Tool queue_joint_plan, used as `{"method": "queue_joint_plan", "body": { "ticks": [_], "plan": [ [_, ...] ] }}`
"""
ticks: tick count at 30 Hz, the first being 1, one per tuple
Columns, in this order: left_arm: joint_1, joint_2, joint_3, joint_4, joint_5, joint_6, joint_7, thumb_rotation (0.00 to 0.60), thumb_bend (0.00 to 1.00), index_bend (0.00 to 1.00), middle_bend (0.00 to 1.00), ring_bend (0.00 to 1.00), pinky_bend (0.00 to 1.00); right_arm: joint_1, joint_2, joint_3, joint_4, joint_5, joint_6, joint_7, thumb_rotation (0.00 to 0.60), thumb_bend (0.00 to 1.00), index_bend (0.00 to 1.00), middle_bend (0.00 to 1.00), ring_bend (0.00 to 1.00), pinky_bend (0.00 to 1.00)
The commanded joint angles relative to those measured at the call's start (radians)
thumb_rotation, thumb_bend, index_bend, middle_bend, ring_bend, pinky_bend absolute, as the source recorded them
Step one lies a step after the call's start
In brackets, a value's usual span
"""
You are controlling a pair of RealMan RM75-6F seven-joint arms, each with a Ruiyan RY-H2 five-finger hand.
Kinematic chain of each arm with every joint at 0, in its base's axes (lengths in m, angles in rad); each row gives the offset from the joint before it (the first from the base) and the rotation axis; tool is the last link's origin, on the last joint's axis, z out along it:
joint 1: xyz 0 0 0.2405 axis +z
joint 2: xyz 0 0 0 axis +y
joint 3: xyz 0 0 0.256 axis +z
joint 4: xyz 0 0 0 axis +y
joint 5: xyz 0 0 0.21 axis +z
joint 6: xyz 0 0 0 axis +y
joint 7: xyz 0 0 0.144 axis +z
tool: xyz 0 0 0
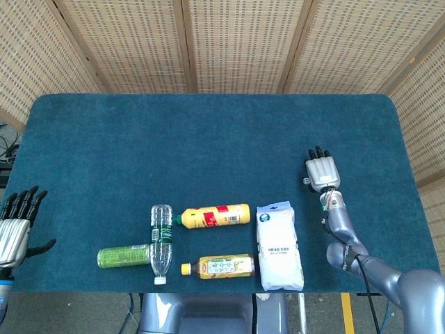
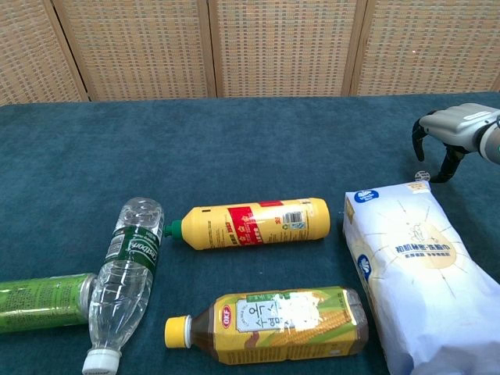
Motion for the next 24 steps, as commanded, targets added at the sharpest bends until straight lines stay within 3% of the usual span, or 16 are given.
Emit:
{"method": "queue_joint_plan", "body": {
  "ticks": [1, 24],
  "plan": [
    [-0.001, -0.001, 0.000, 0.001, -0.001, -0.001, 0.001, 0.600, 0.15, 0.00, 0.00, 0.00, 0.00, -0.001, -0.008, -0.002, 0.017, -0.006, -0.006, 0.014, 0.600, 0.26, 0.44, 0.15, 0.07, 0.16],
    [-0.003, -0.002, 0.002, 0.004, 0.000, -0.001, 0.000, 0.600, 0.15, 0.00, 0.00, 0.00, 0.00, 0.001, -0.040, -0.003, 0.062, -0.048, -0.013, 0.056, 0.600, 0.31, 0.47, 0.15, 0.07, 0.19]
  ]
}}
